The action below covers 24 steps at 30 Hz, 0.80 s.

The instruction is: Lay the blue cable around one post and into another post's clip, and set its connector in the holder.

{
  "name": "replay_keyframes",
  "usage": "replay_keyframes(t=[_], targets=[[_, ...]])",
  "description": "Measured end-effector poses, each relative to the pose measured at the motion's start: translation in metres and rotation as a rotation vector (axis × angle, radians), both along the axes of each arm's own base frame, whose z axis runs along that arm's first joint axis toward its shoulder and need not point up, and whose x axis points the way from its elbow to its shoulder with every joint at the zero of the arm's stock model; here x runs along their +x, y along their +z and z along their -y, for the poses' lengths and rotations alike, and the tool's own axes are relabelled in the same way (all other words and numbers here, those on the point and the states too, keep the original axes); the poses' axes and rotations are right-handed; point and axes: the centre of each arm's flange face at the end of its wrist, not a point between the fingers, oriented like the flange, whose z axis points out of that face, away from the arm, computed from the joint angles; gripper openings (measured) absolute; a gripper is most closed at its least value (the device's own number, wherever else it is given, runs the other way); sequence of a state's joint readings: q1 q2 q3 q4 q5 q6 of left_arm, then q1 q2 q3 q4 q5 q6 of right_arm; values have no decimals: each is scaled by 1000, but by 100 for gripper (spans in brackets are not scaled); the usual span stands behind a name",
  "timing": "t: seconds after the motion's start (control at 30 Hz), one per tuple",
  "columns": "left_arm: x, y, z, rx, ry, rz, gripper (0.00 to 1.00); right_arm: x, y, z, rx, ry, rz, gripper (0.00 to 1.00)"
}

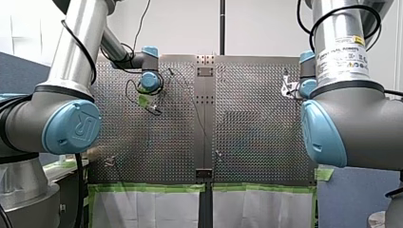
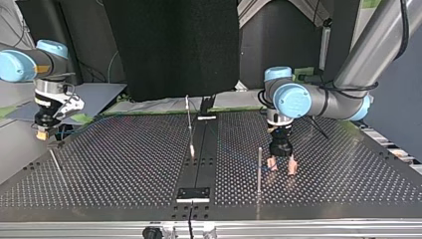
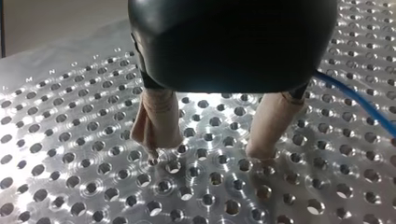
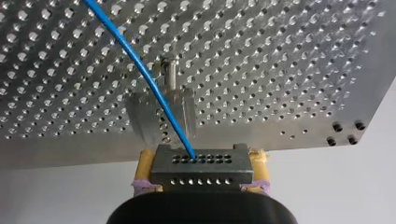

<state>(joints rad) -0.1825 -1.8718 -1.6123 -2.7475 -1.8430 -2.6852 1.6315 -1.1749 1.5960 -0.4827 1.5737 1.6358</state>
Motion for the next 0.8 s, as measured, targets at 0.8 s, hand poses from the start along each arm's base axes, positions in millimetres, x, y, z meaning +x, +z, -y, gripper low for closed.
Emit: replay_keyframes(t=[0.8], targets=[[-2, -1, 5, 14, -8, -5, 100, -22, 7, 7, 114, 120, -38, 0]])
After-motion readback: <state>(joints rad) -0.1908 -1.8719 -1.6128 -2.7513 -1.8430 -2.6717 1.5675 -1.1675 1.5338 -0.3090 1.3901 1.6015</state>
